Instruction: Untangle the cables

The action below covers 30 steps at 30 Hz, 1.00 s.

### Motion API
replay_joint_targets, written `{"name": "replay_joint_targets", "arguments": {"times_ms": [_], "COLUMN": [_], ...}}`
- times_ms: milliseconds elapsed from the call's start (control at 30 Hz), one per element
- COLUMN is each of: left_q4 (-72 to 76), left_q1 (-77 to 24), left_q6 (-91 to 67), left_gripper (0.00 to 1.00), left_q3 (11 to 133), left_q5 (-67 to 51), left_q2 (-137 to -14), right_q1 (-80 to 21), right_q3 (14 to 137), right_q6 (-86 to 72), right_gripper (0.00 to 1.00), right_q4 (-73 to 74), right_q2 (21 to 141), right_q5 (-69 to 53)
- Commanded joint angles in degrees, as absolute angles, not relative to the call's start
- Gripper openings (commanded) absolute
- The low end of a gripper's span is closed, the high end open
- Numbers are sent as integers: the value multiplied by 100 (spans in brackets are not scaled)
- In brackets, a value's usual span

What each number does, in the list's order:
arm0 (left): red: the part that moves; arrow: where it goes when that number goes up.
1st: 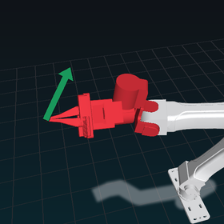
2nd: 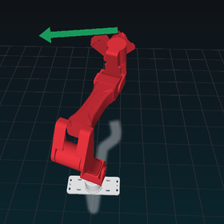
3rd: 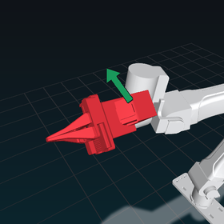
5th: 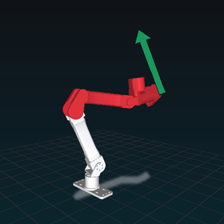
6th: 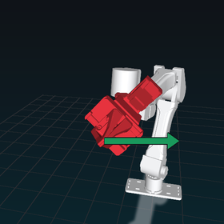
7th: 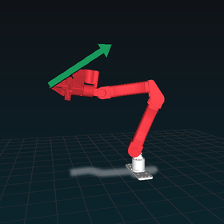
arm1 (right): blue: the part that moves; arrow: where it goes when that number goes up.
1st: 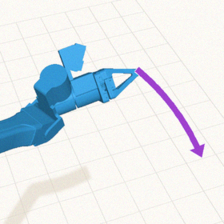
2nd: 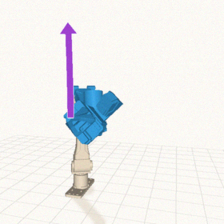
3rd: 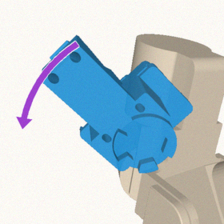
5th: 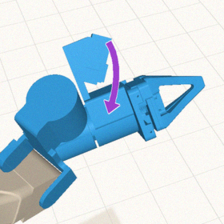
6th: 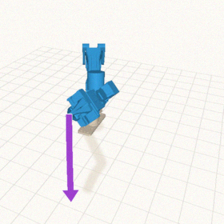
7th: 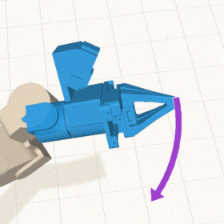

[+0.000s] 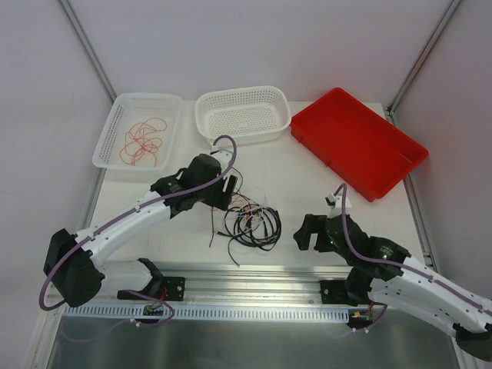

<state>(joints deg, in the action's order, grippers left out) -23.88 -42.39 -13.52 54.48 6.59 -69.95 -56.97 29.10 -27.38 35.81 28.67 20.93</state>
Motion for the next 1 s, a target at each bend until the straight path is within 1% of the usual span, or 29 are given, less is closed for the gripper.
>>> {"name": "replay_joint_targets", "arguments": {"times_ms": [0, 100, 167, 233, 367, 533, 667, 733, 833, 867, 967], "left_q4": [-2637, -2628, -2672, -2663, -2593, -2549, -2496, -2461, -2461, -2461, -2461], "left_q1": [-4000, -3797, -3736, -3691, -3498, -3454, -3445, -3437, -3437, -3437, -3437], "left_q6": [-168, 324, 851, 1150, 1195, 1152, 1046, 993, 941, 949, 879], "left_gripper": [67, 62, 61, 57, 52, 47, 35, 32, 19, 12, 0], "left_q3": [5388, 5431, 5458, 5432, 5388, 5510, 5572, 5590, 5607, 5616, 5599], "left_q5": [510, 221, 106, 53, -588, -633, -343, -281, -334, -351, -273], "left_q2": [-6934, -7119, -7276, -7382, -7663, -8313, -8692, -8745, -8710, -8675, -8394], "right_q1": [-5739, -5792, -5801, -5818, -5818, -5862, -5871, -5880, -5880, -5880, -5880], "right_q3": [2892, 2909, 2944, 2962, 2953, 2979, 3006, 3006, 3015, 3032, 3120], "right_q6": [-2681, -2689, -2681, -2689, -2707, -2716, -2681, -2698, -2803, -2847, -3111], "right_gripper": [99, 99, 99, 99, 99, 99, 99, 99, 99, 99, 99], "right_q4": [3051, 2971, 2971, 2962, 2892, 2716, 2479, 2391, 2189, 2093, 1891], "right_q2": [3076, 3234, 3296, 3348, 3463, 3787, 4069, 4227, 4455, 4639, 5069], "right_q5": [1943, 1907, 1898, 1916, 1942, 1872, 1890, 1925, 2030, 2056, 2101]}}
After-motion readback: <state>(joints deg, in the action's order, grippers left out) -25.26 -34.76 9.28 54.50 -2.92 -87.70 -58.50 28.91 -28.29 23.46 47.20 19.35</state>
